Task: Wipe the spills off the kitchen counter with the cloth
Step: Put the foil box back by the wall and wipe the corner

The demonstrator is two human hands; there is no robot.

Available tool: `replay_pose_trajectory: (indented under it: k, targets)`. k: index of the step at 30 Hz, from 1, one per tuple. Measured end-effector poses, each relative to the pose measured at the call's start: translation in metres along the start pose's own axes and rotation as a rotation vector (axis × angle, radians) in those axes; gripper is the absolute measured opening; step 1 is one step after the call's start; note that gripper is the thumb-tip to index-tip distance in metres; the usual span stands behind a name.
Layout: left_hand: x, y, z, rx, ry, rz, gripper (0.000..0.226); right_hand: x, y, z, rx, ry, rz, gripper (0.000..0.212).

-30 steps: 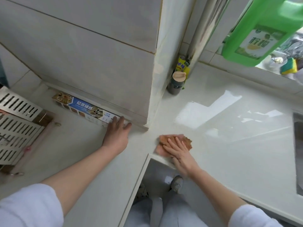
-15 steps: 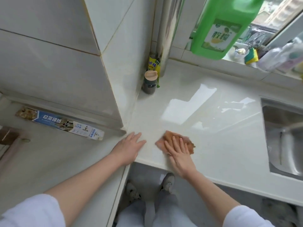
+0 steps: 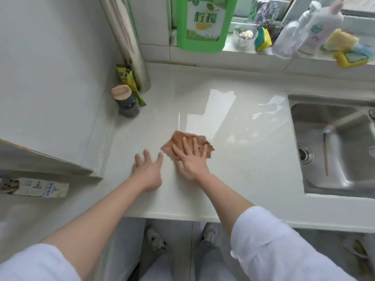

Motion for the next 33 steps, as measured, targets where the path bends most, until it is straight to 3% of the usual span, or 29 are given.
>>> replay_pose_trajectory:
  k: [1, 3, 8, 10, 13, 18, 20, 22, 26, 31, 33]
  targets:
    - [0.0, -0.001, 0.005, -0.006, -0.014, 0.021, 0.071, 0.001, 0.006, 0.005, -0.085, -0.013, 0.02, 0.058]
    - [-0.005, -0.004, 0.003, -0.011, -0.061, 0.054, 0.069, -0.01, 0.016, -0.034, -0.078, -0.028, -0.001, 0.06]
    - [-0.02, 0.002, -0.014, -0.033, -0.127, 0.119, 0.065, -0.062, 0.081, -0.232, 0.558, 0.026, -0.196, 0.061]
    - [-0.02, 0.003, -0.011, -0.044, -0.137, 0.132, 0.066, -0.065, 0.11, -0.253, 0.684, 0.019, -0.196, 0.061]
    - [-0.015, 0.009, -0.012, -0.087, -0.141, 0.133, 0.069, -0.045, 0.138, -0.21, 0.579, -0.027, -0.167, 0.062]
    - [-0.021, 0.017, -0.04, -0.213, -0.123, -0.051, 0.069, 0.001, 0.167, -0.084, -0.007, -0.068, 0.004, 0.06]
    - [-0.021, 0.026, -0.081, -0.112, -0.093, -0.137, 0.066, 0.001, 0.193, -0.083, -0.1, -0.08, 0.027, 0.06]
    - [-0.016, 0.035, -0.124, 0.023, -0.068, -0.175, 0.065, -0.008, 0.213, -0.111, -0.078, -0.103, -0.001, 0.057]
    - [-0.003, 0.06, -0.211, 0.233, -0.072, -0.181, 0.062, -0.036, 0.264, -0.207, 0.186, -0.14, -0.031, 0.058]
    - [-0.016, 0.094, -0.313, 0.412, -0.125, -0.118, 0.061, -0.077, 0.295, -0.303, 0.521, -0.19, 0.048, 0.054]
    - [-0.031, 0.102, -0.353, 0.493, -0.122, -0.132, 0.059, -0.101, 0.3, -0.334, 0.587, -0.231, -0.011, 0.05]
Point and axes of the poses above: each hand's wrist, its own y-axis away from the middle knuckle, its own x-axis out of the palm, z = x × y, the point moved 7 cm from there along -y, towards the middle knuckle, and after that the axes turned 14 degrees about -z, right-handed, at the moved point
